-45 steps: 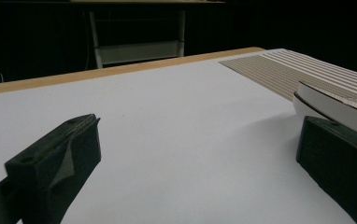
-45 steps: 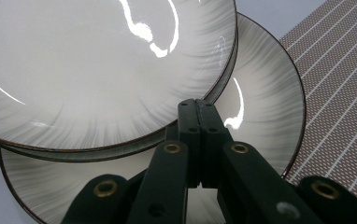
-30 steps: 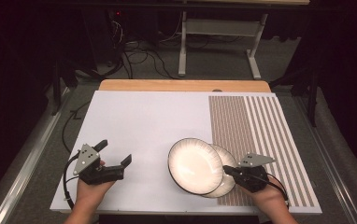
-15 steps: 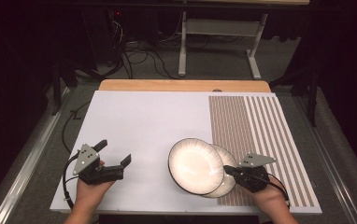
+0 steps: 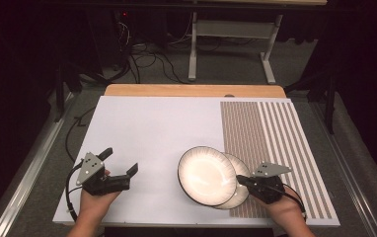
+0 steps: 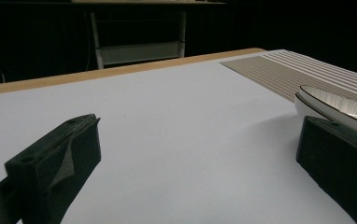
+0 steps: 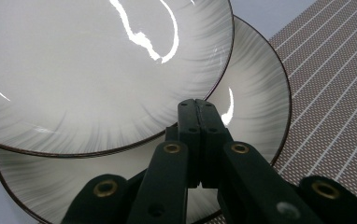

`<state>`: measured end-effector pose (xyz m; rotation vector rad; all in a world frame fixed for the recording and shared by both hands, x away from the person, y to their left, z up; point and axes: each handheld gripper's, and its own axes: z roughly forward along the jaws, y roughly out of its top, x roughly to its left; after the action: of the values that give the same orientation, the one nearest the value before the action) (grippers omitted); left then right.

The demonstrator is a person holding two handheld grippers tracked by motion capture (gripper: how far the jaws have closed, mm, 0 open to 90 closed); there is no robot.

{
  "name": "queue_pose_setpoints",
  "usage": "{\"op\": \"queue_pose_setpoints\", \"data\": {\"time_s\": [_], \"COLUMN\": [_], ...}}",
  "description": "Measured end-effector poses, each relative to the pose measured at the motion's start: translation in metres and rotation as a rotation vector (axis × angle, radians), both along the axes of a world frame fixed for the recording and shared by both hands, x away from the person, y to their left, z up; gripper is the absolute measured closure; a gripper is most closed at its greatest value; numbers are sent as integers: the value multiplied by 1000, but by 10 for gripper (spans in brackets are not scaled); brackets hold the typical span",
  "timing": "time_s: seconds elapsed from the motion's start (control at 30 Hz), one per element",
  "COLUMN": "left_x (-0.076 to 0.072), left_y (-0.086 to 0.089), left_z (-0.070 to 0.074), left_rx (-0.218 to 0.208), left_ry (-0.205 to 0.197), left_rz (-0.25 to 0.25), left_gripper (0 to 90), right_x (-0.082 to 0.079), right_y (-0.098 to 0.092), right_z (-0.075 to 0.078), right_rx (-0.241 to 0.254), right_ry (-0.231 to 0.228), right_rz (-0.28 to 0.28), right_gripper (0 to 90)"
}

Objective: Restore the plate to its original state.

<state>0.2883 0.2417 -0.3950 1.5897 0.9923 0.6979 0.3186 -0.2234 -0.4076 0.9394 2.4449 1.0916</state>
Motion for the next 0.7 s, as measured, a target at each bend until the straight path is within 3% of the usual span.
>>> {"op": "queue_pose_setpoints", "data": {"time_s": [0.7], "left_x": [0], "left_y": [1], "left_z": [0], "left_rx": [-10], "left_ry": [4], "left_rz": [2], "left_gripper": [7], "right_x": [0], "right_y": [-10], "right_z": [3], "right_rx": [7], "right_ry": [-10], "right_rz": [-30], "right_gripper": [900]}}
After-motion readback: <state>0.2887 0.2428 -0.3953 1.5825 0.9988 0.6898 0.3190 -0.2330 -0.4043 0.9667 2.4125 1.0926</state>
